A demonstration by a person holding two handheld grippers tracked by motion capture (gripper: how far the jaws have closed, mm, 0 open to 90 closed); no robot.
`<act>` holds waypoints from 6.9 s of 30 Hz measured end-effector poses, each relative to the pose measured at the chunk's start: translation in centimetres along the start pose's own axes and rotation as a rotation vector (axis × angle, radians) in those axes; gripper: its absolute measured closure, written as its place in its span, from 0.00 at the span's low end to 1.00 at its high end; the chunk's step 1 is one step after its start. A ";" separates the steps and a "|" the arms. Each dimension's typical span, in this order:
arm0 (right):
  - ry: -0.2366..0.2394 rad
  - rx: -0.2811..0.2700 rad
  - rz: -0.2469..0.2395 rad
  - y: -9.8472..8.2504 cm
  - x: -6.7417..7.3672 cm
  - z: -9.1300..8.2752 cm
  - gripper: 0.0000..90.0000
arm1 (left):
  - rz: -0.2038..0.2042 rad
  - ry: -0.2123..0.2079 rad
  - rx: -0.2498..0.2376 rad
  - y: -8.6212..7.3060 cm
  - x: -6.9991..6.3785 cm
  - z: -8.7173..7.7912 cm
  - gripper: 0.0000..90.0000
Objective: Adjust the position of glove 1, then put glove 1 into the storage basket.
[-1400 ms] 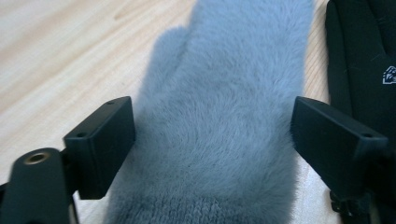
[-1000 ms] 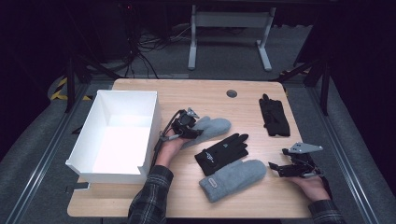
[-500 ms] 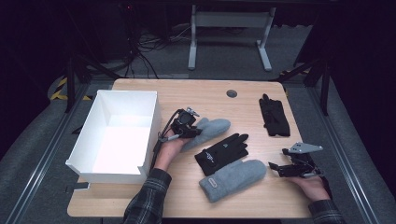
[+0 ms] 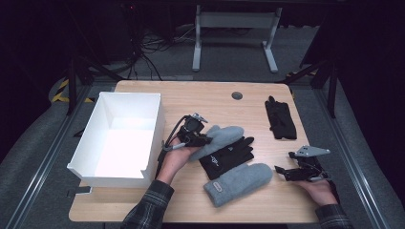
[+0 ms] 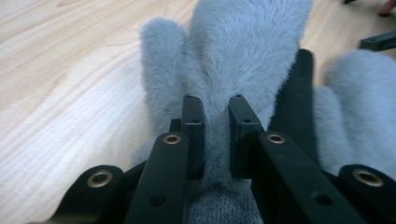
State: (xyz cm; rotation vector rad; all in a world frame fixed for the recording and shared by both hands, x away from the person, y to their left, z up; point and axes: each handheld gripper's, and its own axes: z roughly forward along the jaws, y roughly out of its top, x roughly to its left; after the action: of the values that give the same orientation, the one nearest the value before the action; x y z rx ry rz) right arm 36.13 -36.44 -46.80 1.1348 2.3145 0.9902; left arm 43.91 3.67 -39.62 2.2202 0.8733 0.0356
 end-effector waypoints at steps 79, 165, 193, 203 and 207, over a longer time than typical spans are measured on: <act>0.238 0.070 -0.124 2.3 6.9 -0.5 1.00 | 0.112 -0.086 0.060 -7.2 -6.7 -0.5 0.93; 0.185 0.046 -0.145 1.6 7.6 -0.5 0.42 | 0.129 0.032 0.032 -1.4 -2.1 5.9 0.63; 0.210 0.033 -0.146 1.8 7.8 -0.8 0.68 | 0.005 0.169 -0.087 -2.2 0.8 0.0 0.68; 0.306 0.036 -0.170 3.1 9.6 0.5 0.99 | 0.058 -0.037 -0.086 -2.6 -3.5 0.2 0.41; 0.315 0.049 -0.184 3.3 10.4 1.1 1.00 | 0.084 -0.072 -0.080 -2.8 -5.0 0.6 0.31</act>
State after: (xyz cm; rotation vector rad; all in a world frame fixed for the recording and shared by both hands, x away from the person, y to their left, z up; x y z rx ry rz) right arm 32.29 -26.23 -45.40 0.8105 2.6461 1.1133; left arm 38.57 1.71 -40.73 2.1686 0.7275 0.0295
